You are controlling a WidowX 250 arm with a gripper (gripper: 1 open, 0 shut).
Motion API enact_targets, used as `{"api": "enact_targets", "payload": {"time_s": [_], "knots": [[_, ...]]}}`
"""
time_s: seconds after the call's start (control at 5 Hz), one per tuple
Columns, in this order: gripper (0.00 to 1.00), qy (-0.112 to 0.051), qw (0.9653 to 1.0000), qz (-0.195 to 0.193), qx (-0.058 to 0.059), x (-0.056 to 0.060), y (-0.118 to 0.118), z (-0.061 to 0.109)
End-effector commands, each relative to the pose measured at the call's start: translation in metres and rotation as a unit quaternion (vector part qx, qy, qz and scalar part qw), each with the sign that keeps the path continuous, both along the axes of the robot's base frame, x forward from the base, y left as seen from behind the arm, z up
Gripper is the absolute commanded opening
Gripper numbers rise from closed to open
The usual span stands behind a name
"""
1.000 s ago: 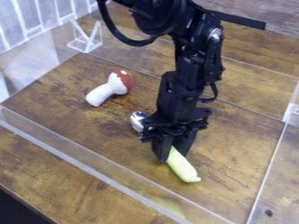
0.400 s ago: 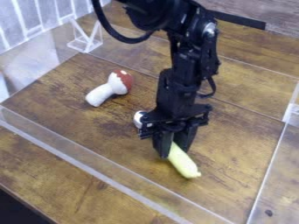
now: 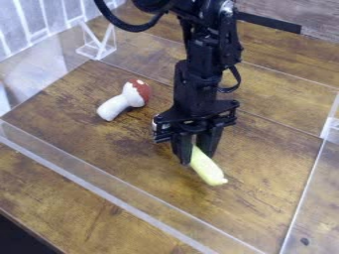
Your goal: Move the green spoon to the left
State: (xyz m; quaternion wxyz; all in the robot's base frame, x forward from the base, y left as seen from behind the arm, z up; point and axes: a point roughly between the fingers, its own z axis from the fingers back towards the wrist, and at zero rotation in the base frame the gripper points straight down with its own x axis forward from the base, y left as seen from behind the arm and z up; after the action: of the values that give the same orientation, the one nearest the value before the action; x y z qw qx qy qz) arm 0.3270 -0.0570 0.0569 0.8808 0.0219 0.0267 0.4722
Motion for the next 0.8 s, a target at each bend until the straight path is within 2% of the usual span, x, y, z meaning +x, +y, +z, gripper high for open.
{"api": "enact_targets", "payload": {"time_s": [0.0,0.6], "knots": [[0.0,-0.053,0.9985,0.004,-0.017,0.009,0.006,0.04],[0.0,-0.074,0.9965,-0.003,-0.041,0.009,0.013,0.067]]}}
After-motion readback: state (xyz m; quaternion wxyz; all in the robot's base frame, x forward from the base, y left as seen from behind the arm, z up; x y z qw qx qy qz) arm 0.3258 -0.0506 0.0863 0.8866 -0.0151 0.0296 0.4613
